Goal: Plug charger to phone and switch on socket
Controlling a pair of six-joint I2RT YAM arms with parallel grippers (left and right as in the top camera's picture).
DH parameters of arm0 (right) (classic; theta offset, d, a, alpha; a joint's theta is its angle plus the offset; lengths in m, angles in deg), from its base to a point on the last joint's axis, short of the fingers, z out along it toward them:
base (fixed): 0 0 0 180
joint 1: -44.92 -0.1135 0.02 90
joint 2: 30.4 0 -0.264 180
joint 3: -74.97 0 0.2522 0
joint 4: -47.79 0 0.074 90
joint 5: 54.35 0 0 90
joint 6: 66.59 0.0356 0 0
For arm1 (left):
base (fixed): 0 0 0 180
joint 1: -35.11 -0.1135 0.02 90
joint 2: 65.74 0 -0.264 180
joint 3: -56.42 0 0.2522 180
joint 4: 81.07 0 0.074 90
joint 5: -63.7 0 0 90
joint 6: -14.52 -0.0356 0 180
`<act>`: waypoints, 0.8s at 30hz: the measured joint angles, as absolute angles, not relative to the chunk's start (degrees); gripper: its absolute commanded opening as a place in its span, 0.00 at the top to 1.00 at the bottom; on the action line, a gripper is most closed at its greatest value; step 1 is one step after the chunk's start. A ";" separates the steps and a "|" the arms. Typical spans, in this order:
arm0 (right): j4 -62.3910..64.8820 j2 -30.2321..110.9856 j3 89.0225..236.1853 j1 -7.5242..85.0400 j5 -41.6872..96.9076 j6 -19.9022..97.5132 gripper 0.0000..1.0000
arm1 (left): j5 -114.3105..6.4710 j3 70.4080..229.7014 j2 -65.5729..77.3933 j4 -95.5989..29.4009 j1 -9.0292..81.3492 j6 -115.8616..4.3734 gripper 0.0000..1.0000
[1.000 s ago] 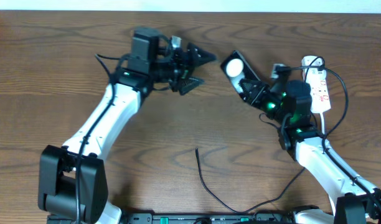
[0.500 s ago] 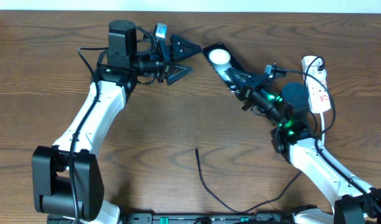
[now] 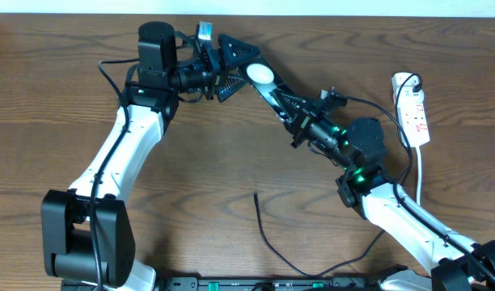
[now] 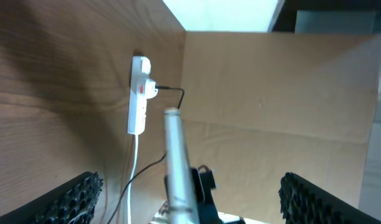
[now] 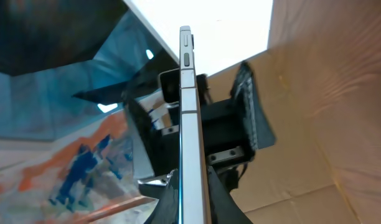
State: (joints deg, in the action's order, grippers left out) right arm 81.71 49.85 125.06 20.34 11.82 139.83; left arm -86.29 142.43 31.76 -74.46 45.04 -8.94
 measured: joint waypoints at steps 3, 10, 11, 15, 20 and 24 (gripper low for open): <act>81.80 49.85 125.06 19.43 13.17 140.13 0.99 | -84.56 142.43 31.76 -74.49 45.50 -7.47 0.10; 81.82 49.85 125.06 18.97 14.53 140.16 0.99 | -80.89 142.43 31.76 -74.49 47.73 -5.18 0.22; 81.80 49.85 125.06 18.68 14.94 140.18 0.99 | -80.34 142.43 31.76 -74.51 48.08 -4.98 0.25; 81.80 49.85 125.06 17.39 14.86 140.18 0.99 | -78.95 142.43 31.76 -74.49 48.87 -4.37 0.35; 81.80 49.85 125.06 17.26 14.88 140.11 0.99 | -77.77 142.43 31.76 -74.49 48.91 -3.39 0.41; 81.80 49.85 125.06 17.26 14.88 140.11 0.99 | -76.96 142.43 31.76 -74.46 48.91 -3.39 0.56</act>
State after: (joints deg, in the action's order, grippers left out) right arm 81.80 49.85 125.06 17.26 14.88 140.11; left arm -76.96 142.43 31.76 -74.46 48.91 -3.39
